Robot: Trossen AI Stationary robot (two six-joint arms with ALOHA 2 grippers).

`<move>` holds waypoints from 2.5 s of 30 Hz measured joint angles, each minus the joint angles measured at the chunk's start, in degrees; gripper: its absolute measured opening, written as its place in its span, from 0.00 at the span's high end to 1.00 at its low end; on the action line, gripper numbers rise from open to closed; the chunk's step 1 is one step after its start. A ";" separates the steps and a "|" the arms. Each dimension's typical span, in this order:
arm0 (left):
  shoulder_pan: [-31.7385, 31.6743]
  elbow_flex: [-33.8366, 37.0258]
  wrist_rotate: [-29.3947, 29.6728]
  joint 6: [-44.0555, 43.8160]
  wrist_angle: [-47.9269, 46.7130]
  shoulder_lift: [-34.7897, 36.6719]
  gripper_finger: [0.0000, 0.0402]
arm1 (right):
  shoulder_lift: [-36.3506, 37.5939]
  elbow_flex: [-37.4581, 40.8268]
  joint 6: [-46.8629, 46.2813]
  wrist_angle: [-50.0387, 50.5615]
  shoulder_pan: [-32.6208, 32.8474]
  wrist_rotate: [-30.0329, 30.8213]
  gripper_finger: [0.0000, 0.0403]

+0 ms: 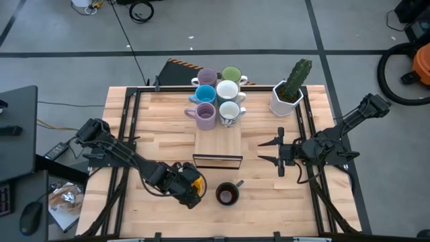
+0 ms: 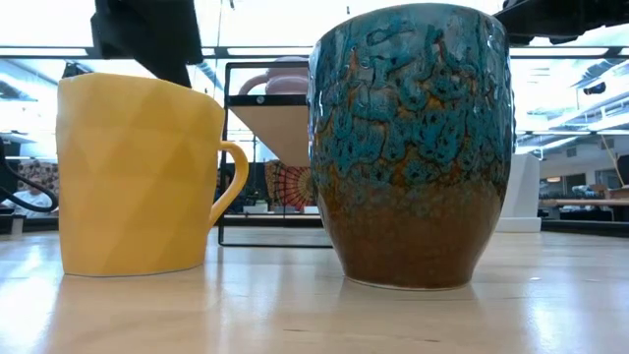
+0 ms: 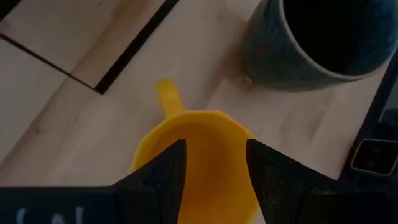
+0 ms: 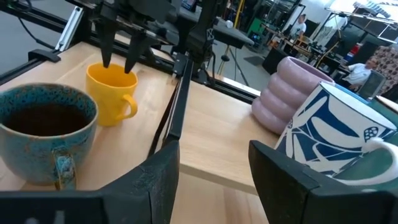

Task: Place coffee mugs
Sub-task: Put the yellow mug on the shelf

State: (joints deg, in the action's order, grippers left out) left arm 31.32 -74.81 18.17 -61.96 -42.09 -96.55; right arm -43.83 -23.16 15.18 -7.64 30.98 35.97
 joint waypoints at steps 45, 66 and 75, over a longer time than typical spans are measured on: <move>-6.50 0.07 -8.81 -3.28 -7.80 -1.77 0.57 | -0.07 0.02 -1.16 0.00 -0.02 -1.57 0.51; -6.35 0.07 -17.44 -6.75 -11.92 -1.81 0.63 | -0.07 0.02 -1.14 0.00 -0.01 -3.06 0.51; -6.35 0.34 -19.65 -8.07 -10.70 -4.33 0.80 | -0.07 0.02 -1.14 0.00 -0.02 -3.06 0.51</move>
State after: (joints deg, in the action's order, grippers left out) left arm 24.97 -74.47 -1.47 -70.03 -52.79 -100.89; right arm -43.90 -23.14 14.04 -7.64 30.96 32.91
